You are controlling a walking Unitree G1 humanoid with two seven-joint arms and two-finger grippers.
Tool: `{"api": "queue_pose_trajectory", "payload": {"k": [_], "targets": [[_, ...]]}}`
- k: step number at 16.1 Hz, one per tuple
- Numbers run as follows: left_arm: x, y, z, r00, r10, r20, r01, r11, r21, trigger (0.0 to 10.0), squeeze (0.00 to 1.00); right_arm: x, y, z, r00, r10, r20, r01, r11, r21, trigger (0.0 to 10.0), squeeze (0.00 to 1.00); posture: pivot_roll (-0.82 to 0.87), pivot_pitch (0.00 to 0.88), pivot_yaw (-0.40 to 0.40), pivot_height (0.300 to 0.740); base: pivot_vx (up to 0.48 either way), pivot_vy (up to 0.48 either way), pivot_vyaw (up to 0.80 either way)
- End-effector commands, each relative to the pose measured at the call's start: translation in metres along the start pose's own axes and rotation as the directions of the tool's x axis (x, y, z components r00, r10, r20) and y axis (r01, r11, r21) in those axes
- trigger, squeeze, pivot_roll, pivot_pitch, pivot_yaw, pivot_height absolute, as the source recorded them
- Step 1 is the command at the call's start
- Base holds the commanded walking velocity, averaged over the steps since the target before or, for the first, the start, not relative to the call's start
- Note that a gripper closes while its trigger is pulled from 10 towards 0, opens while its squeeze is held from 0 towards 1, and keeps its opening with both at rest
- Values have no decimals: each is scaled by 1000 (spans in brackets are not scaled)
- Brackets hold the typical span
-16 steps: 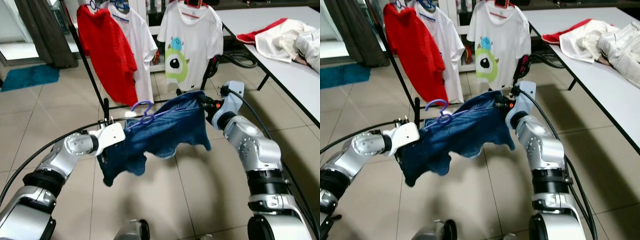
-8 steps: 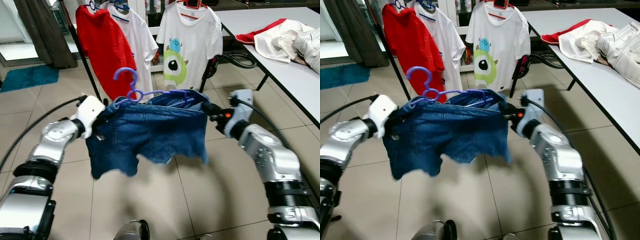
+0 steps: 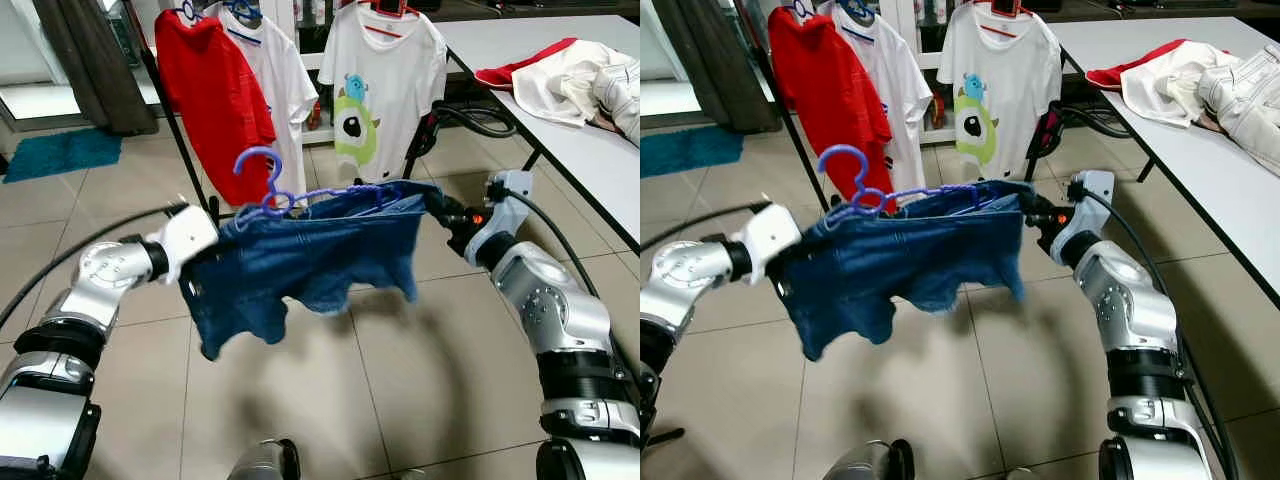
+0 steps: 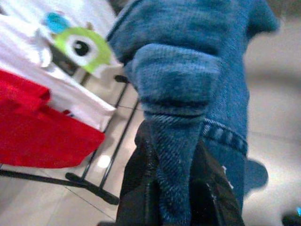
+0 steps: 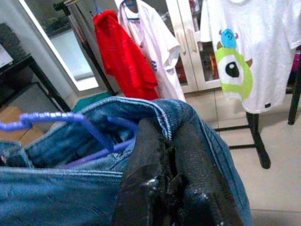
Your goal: Hang hanger
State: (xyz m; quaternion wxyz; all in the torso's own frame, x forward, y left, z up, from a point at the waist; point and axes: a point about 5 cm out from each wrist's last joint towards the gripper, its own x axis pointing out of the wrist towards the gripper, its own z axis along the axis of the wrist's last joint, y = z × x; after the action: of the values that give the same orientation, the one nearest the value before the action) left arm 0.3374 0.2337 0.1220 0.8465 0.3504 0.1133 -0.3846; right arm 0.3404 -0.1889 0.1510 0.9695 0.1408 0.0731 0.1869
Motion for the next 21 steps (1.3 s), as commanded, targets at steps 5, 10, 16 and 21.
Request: {"api": "queue_pose_trajectory", "payload": {"k": [5, 10, 16, 21], "targets": [[6, -25, -34, 954, -123, -274, 121, 992, -23, 0, 0, 1, 12, 22, 1000, 3, 0, -3, 988, -154, 0, 0, -74, 48, 75, 740, 0, 0, 0], [23, -37, -22, 944, -194, -266, 223, 971, 86, 0, 0, 11, 29, 15, 998, 15, -67, -37, 939, -341, 0, 0, -78, 14, 87, 740, 0, 0, 0], [41, -57, 4, 946, -298, -131, 323, 908, 266, 0, 0, 41, 40, 8, 994, 5, -109, -32, 968, -250, 0, 0, -85, 0, 92, 740, 0, 0, 0], [32, -61, 34, 935, -325, 140, 251, 888, 385, 0, 0, 36, 40, -60, 896, 91, -435, -233, 929, -286, 10000, 318, -71, 3, 69, 740, 0, 0, 0]]}}
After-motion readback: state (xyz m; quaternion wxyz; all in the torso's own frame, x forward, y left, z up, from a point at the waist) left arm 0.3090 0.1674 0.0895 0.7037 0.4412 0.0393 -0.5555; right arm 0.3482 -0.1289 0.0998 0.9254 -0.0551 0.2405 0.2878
